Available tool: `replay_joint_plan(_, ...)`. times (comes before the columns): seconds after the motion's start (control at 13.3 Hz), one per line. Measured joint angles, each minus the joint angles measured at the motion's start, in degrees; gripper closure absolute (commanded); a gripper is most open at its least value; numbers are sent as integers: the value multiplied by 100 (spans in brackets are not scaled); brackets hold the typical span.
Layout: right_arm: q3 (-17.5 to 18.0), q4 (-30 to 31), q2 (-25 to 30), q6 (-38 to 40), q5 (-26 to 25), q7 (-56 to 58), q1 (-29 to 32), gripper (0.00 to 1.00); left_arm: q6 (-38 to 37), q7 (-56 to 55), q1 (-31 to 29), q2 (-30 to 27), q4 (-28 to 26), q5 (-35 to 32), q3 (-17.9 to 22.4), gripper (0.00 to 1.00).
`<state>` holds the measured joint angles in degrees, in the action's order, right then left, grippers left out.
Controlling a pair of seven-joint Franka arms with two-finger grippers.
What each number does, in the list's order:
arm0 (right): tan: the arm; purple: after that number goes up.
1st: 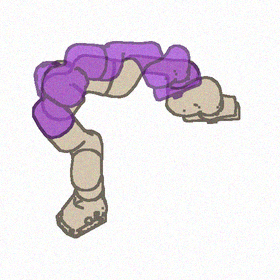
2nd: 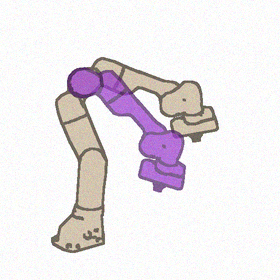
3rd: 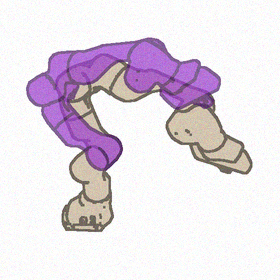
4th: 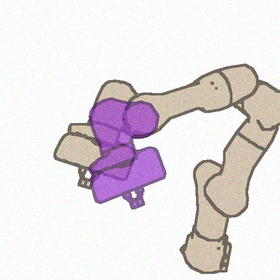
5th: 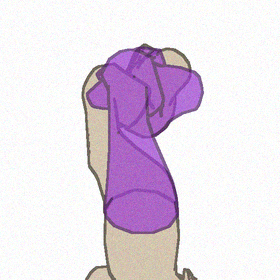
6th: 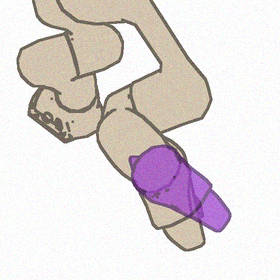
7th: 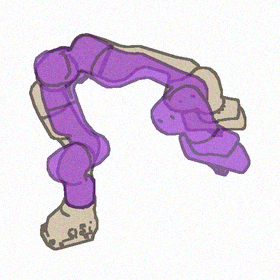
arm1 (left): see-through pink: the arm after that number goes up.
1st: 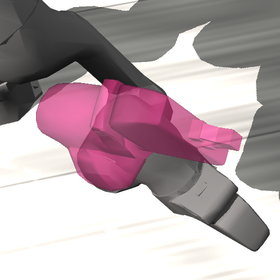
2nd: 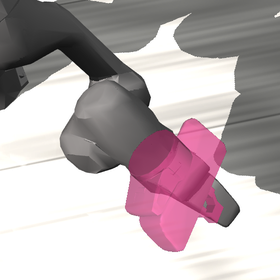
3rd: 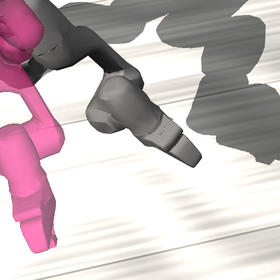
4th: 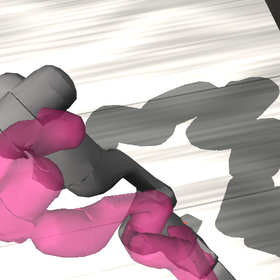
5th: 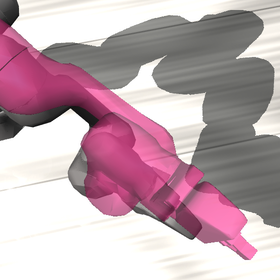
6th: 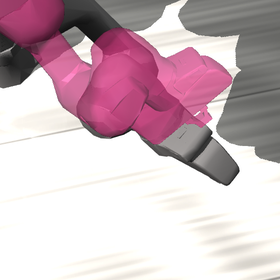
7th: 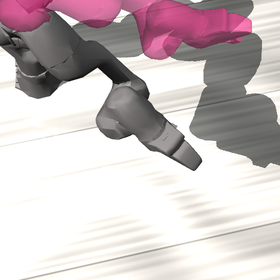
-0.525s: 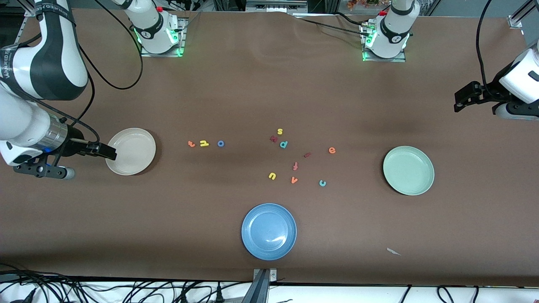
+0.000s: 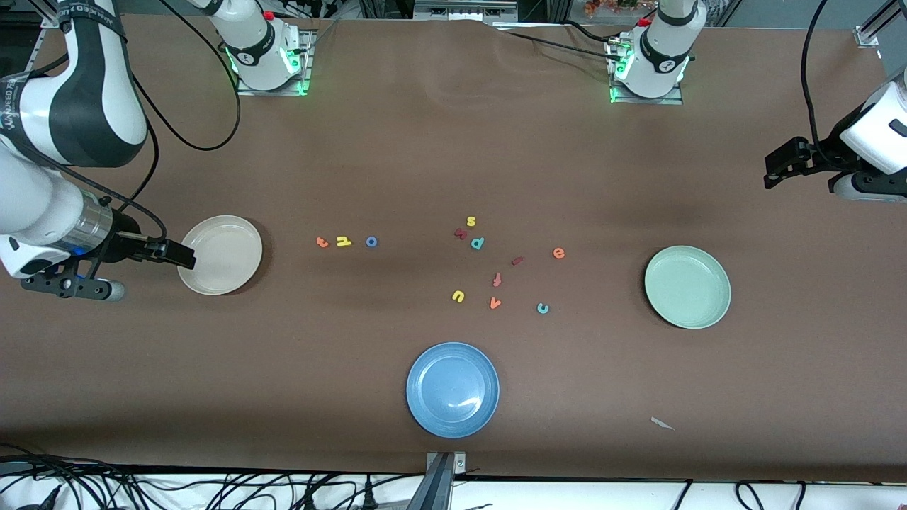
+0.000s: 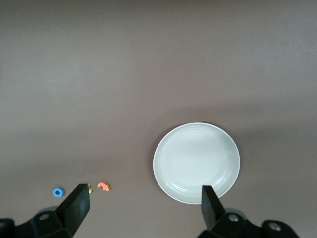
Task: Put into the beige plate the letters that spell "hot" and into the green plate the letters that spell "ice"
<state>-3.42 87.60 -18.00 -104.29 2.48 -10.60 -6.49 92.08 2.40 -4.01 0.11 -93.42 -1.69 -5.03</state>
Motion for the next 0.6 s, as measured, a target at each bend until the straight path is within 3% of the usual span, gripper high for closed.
replay_joint_plan(0.6,11,0,15,3,-2,38,0,0,0,0,0,0,0,0,0,0)
